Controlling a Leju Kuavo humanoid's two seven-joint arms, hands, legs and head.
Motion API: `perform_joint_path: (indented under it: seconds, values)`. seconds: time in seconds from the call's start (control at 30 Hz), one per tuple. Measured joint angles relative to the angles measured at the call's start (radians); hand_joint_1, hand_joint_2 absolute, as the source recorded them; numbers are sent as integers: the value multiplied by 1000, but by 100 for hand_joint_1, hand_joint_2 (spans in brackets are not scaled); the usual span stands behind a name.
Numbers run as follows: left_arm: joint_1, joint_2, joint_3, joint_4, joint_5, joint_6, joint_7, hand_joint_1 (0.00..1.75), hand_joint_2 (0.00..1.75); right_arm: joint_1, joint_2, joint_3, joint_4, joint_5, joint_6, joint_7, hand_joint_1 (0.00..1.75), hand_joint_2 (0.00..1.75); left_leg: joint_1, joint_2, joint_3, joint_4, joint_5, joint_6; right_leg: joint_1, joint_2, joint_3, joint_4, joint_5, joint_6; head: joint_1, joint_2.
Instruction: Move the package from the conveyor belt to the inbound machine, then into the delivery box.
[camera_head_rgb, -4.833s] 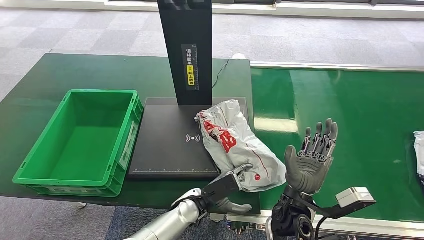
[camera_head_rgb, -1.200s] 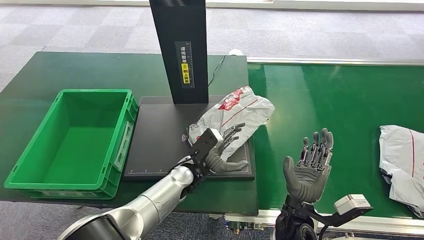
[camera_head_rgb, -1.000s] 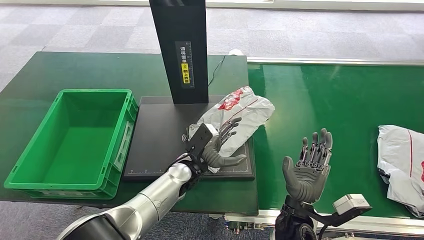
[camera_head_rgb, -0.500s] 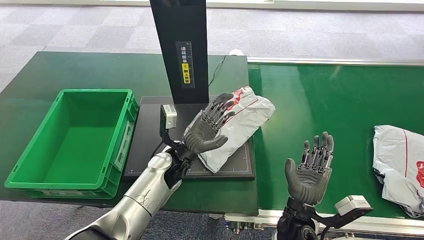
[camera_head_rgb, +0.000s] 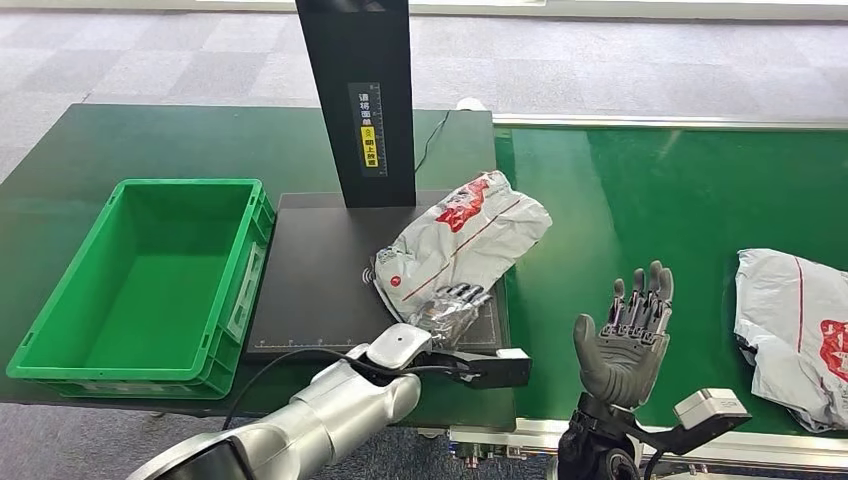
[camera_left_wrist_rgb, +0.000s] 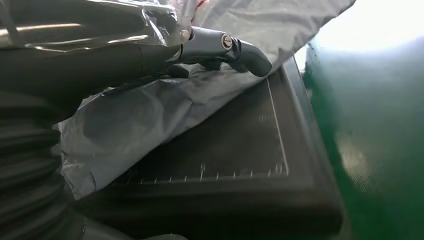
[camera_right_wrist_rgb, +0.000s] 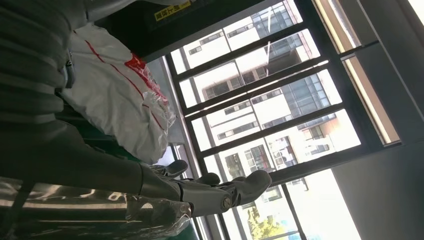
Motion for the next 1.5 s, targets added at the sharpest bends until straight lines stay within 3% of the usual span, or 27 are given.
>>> perform_joint_path:
  seconds: [0.17,0.4,0.6,0.8,1.07,1.23,1.37,1.5]
  values:
    - [-21,0,-79,39,-8,-40,2,0,175,-1,0,0,0,0,0,0,0,175,0,0,1,0,0,0,0,0,1,0,0,0,0,0]
    - [-34,-2,-123,58,-7,-59,0,0,175,-1,0,1,0,-1,-1,0,0,175,0,0,1,0,0,0,0,0,2,0,0,0,0,0]
    - [-37,-2,-117,73,36,32,-25,0,175,5,0,11,-7,-19,-26,5,0,175,0,0,1,0,0,0,0,0,1,0,0,0,0,0]
    - [-36,-2,34,70,294,183,-257,0,175,9,0,23,-11,-23,-37,12,0,175,0,0,1,0,1,0,0,0,1,0,0,0,0,0]
    - [-57,-2,272,15,496,170,-471,0,175,8,0,23,-10,-16,-40,12,0,175,0,0,1,0,1,0,0,0,1,0,0,0,0,0]
    - [-79,2,354,-5,441,182,-453,0,175,8,0,21,-8,-13,-38,11,0,175,0,0,1,0,1,0,0,0,1,0,0,0,0,0]
    - [-95,4,362,0,352,194,-378,0,175,8,0,20,-8,-12,-35,10,0,175,0,0,1,0,1,0,0,0,1,0,0,0,0,0]
    - [-101,4,362,7,332,198,-363,0,175,8,0,19,-8,-12,-34,10,0,175,0,0,1,0,1,0,0,0,1,0,0,0,0,0]
